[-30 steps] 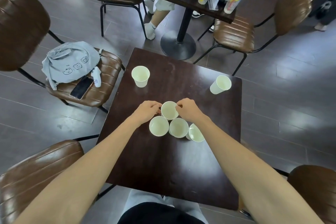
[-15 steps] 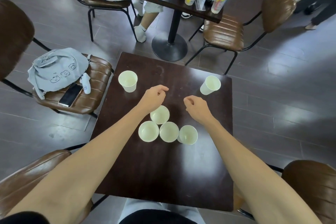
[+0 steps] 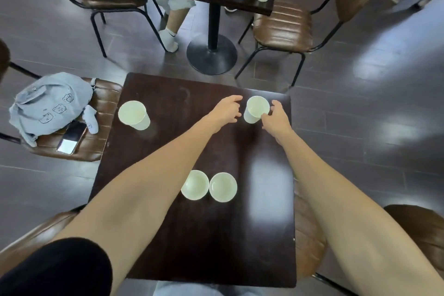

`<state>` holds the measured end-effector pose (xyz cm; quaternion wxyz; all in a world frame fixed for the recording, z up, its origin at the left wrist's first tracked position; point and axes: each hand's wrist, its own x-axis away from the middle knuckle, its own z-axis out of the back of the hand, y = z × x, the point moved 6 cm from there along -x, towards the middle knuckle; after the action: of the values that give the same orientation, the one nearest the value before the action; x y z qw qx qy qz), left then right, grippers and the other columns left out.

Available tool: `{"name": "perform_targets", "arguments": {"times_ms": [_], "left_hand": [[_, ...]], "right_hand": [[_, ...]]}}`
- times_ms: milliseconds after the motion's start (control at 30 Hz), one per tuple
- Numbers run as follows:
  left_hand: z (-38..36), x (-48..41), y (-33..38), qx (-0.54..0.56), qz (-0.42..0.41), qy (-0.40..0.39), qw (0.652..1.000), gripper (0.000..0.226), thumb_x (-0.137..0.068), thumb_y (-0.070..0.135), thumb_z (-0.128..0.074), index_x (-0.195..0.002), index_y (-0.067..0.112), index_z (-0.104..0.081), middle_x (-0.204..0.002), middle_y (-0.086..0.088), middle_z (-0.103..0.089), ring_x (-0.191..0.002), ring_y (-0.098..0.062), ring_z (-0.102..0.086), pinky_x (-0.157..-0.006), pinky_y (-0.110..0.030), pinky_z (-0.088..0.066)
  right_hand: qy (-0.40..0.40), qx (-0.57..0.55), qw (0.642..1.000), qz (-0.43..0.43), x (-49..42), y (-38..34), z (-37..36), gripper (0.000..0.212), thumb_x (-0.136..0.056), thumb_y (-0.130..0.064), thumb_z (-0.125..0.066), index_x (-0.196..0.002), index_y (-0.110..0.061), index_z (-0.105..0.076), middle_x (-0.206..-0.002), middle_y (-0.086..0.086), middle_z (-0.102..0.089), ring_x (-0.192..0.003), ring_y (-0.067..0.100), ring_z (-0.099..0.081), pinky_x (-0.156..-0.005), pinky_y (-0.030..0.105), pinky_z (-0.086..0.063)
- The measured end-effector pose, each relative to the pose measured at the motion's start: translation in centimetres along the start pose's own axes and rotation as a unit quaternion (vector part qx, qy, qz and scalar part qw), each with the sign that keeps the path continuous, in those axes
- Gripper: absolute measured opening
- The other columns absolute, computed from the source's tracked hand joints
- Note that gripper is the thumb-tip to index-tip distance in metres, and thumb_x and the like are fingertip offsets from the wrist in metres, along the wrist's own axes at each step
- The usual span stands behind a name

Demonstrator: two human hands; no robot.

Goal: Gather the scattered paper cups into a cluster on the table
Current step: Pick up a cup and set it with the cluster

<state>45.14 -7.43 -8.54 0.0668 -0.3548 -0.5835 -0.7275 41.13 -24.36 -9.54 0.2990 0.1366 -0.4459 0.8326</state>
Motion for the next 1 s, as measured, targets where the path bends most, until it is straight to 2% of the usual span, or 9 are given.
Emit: {"name": "perform_targets", "arguments": {"times_ms": [133, 200, 433, 533, 633, 800, 867, 933, 1000], "left_hand": [[-1.0, -0.6, 0.1, -0.033, 0.009, -0.015, 0.999, 0.049, -0.101, 0.005, -0.032, -0.147, 0.015, -0.046, -0.117, -0.003, -0.053, -0.103, -0.019, -0.054, -0.091, -0.035, -0.048], [-0.9, -0.5, 0.1, -0.044, 0.009, -0.022, 0.999, 0.046, -0.101, 0.006, -0.034, -0.144, 0.014, -0.05, -0.115, -0.002, -0.056, -0.105, -0.018, -0.053, -0.095, -0.037, -0.047], [1.4, 2.2, -2.6, -0.069, 0.031, -0.041, 0.996, 0.039, -0.104, 0.02, -0.042, -0.138, 0.009, -0.057, -0.123, -0.008, -0.064, -0.096, -0.014, -0.063, -0.076, -0.022, -0.05], [2.4, 3.6, -4.1, -0.097, 0.036, -0.033, 0.994, 0.042, -0.104, 0.033, -0.044, -0.134, 0.01, -0.06, -0.128, -0.008, -0.064, -0.095, -0.014, -0.064, -0.075, -0.024, -0.051], [2.9, 5.0, -5.3, -0.146, 0.013, -0.042, 0.988, 0.046, -0.103, 0.041, -0.043, -0.132, 0.012, -0.063, -0.127, -0.007, -0.066, -0.1, -0.016, -0.064, -0.074, -0.025, -0.051], [3.7, 7.1, -6.3, -0.276, -0.023, -0.042, 0.96, 0.05, -0.105, 0.043, -0.035, -0.131, 0.013, -0.065, -0.133, -0.011, -0.065, -0.123, -0.028, -0.059, -0.096, -0.035, -0.044], [4.0, 7.8, -6.5, -0.332, -0.033, -0.036, 0.942, 0.053, -0.106, 0.042, -0.03, -0.135, 0.01, -0.061, -0.139, -0.011, -0.061, -0.129, -0.03, -0.055, -0.103, -0.036, -0.04], [4.4, 8.4, -6.7, -0.354, -0.039, -0.036, 0.934, 0.051, -0.106, 0.041, -0.029, -0.128, 0.011, -0.065, -0.134, -0.01, -0.063, -0.128, -0.03, -0.056, -0.101, -0.037, -0.04], [4.8, 8.8, -7.0, -0.378, -0.04, -0.034, 0.924, 0.038, -0.105, 0.039, -0.029, -0.102, 0.019, -0.061, -0.118, -0.008, -0.066, -0.122, -0.031, -0.058, -0.102, -0.041, -0.041]], "right_hand": [[-0.065, -0.016, 0.998, 0.006, -0.5, 0.4, -1.5, 0.061, -0.083, -0.002, -0.053, -0.142, -0.014, -0.041, -0.135, 0.021, -0.057, -0.112, 0.039, -0.062, -0.091, 0.056, -0.059], [-0.067, 0.004, 0.998, 0.019, -0.5, 0.8, -1.9, 0.062, -0.08, 0.004, -0.057, -0.138, -0.012, -0.045, -0.131, 0.021, -0.06, -0.108, 0.037, -0.063, -0.092, 0.057, -0.057], [-0.096, 0.017, 0.995, 0.037, 2.5, 1.6, -3.7, 0.058, -0.074, 0.011, -0.066, -0.128, -0.009, -0.059, -0.121, 0.014, -0.068, -0.11, 0.032, -0.066, -0.093, 0.052, -0.058], [-0.111, 0.009, 0.993, 0.043, 4.6, 1.6, -5.2, 0.047, -0.079, 0.007, -0.066, -0.123, -0.008, -0.061, -0.115, 0.012, -0.069, -0.096, 0.025, -0.072, -0.088, 0.049, -0.061], [-0.139, -0.008, 0.99, 0.017, 6.5, 1.8, -6.5, 0.04, -0.088, -0.003, -0.052, -0.127, -0.007, -0.061, -0.118, 0.01, -0.068, -0.083, 0.02, -0.077, -0.082, 0.036, -0.064], [-0.137, 0.017, 0.99, 0.011, 8.5, 1.9, -7.4, 0.036, -0.096, -0.005, -0.037, -0.117, 0.001, -0.067, -0.116, 0.017, -0.07, -0.086, 0.03, -0.078, -0.082, 0.036, -0.064], [-0.126, 0.05, 0.99, 0.032, 9.0, 1.7, -7.6, 0.035, -0.096, -0.002, -0.037, -0.11, 0.002, -0.07, -0.107, 0.018, -0.073, -0.078, 0.026, -0.077, -0.075, 0.034, -0.063], [-0.117, 0.081, 0.989, 0.048, 9.3, 1.6, -7.9, 0.033, -0.094, 0.0, -0.041, -0.106, 0.0, -0.072, -0.096, 0.016, -0.075, -0.066, 0.016, -0.071, -0.062, 0.024, -0.058], [-0.114, 0.098, 0.987, 0.058, 9.8, 1.5, -8.1, 0.032, -0.092, 0.001, -0.043, -0.101, 0.0, -0.074, -0.09, 0.015, -0.075, -0.061, 0.012, -0.067, -0.057, 0.02, -0.052]]}}
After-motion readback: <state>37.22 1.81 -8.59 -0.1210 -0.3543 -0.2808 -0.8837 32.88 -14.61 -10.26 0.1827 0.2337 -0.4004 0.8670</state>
